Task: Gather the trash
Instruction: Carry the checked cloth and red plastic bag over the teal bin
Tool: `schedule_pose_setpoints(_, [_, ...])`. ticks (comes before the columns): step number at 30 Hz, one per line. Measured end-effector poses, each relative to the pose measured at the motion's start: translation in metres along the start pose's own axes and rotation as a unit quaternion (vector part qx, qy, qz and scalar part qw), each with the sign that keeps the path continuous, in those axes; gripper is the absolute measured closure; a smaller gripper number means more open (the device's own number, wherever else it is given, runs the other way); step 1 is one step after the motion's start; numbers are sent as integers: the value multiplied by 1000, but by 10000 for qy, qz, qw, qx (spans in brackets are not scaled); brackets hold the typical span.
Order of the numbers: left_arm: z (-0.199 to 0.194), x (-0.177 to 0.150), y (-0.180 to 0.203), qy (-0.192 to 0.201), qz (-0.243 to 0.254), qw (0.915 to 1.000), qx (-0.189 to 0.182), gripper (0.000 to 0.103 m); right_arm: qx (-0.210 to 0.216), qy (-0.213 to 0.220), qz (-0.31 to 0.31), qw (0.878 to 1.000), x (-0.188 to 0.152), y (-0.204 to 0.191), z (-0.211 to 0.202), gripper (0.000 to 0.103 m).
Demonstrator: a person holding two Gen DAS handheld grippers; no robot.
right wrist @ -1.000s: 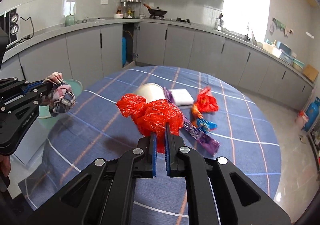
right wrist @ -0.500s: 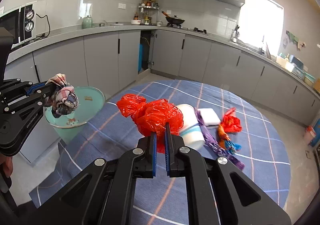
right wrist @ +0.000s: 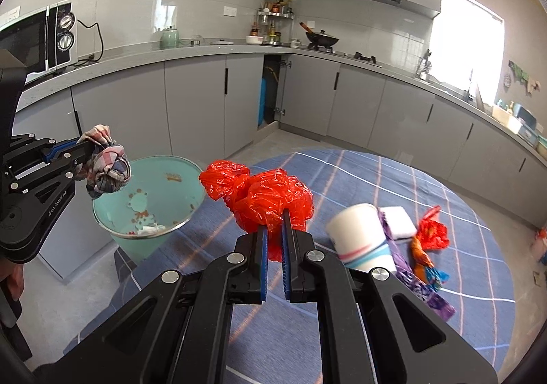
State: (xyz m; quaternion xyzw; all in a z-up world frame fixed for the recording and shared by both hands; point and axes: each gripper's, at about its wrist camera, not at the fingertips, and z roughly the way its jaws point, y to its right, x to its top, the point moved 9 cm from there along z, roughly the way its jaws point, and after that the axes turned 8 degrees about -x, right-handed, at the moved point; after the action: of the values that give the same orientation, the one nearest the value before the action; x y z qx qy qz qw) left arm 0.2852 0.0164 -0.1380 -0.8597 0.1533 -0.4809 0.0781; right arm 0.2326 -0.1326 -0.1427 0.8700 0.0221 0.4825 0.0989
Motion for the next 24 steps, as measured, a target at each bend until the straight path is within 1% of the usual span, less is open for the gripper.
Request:
schedule_pose_setpoints(8, [13,0,-17,-66,18,9998,163,99,188,-8,-73,9998,8,-24,14,95])
schedule_pose_setpoints(24, [36,2,-53,-124,-17,9988,468,99,454,-24,-180,9988,24,-57,38,95])
